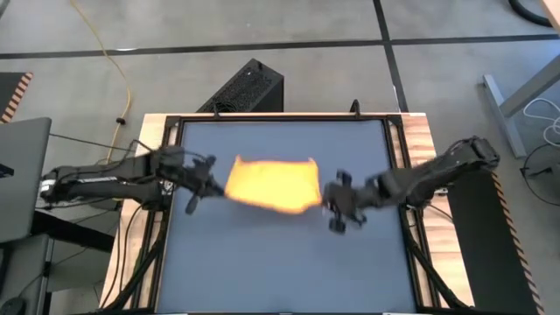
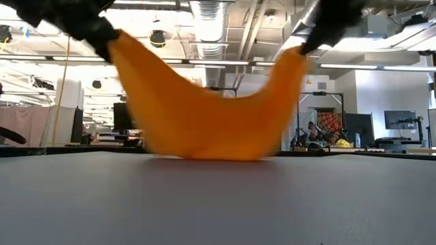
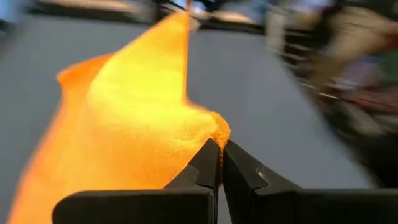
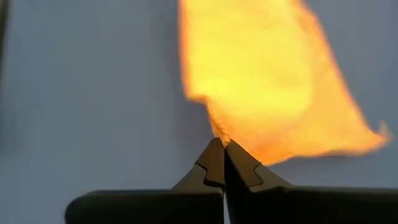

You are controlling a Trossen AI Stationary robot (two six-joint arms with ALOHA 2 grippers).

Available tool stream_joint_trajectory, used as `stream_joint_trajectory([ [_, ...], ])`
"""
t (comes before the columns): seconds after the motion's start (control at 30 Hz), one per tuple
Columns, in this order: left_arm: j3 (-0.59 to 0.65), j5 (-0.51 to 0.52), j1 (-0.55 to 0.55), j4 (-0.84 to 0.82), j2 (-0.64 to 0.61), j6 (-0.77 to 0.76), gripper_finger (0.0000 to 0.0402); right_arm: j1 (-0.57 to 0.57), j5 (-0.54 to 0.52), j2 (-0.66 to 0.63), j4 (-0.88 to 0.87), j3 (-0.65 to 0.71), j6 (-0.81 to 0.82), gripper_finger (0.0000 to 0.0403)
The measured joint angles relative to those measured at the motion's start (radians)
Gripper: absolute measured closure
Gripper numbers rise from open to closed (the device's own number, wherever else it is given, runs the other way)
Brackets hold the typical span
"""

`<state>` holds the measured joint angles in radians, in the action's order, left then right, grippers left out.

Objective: Roll towel into tight, uniform cylinder
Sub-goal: Roll the orange microfiber cloth

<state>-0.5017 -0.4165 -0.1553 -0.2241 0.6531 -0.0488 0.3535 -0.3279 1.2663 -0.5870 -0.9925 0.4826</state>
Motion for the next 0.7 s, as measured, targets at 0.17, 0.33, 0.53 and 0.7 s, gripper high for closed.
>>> stream_joint_trajectory([
  [0.17,0.13,0.027,0.181,0.064,-0.005,-0.146,0.0401,0.223,-0.007,0.117,0.069,0.022,0.357,0.0388],
  [0.33,0.195,0.2,0.353,0.062,-0.001,-0.283,0.0401,0.323,-0.04,0.253,0.201,0.022,0.556,0.0388],
  [0.53,0.203,0.46,0.445,0.062,-0.001,-0.347,0.0401,0.299,-0.183,0.322,0.188,0.022,0.635,0.0388],
  [0.7,0.203,0.616,0.447,0.032,-0.002,-0.372,0.0401,0.185,-0.189,0.324,0.174,0.021,0.557,0.0388],
])
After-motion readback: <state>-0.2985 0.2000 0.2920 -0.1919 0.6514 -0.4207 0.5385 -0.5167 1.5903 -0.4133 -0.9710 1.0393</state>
